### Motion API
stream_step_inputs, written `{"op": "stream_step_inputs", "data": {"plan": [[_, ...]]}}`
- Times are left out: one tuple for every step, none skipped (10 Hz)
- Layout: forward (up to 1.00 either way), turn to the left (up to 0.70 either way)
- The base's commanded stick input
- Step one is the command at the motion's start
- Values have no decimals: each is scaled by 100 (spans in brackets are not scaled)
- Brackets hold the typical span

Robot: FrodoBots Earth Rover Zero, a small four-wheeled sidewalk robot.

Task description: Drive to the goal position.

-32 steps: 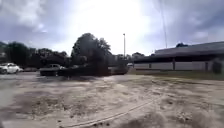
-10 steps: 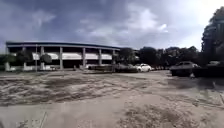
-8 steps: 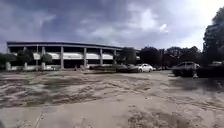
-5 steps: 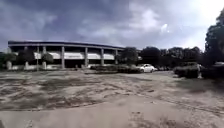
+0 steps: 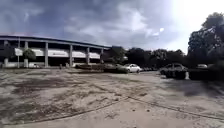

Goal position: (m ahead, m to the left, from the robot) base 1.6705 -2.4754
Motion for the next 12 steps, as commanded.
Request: {"op": "stream_step_inputs", "data": {"plan": [[70, 0], [70, 0], [70, 0], [70, 0], [70, 0], [70, 0], [70, 0], [70, 0], [70, 0], [70, 0], [70, 0], [70, 0]]}}
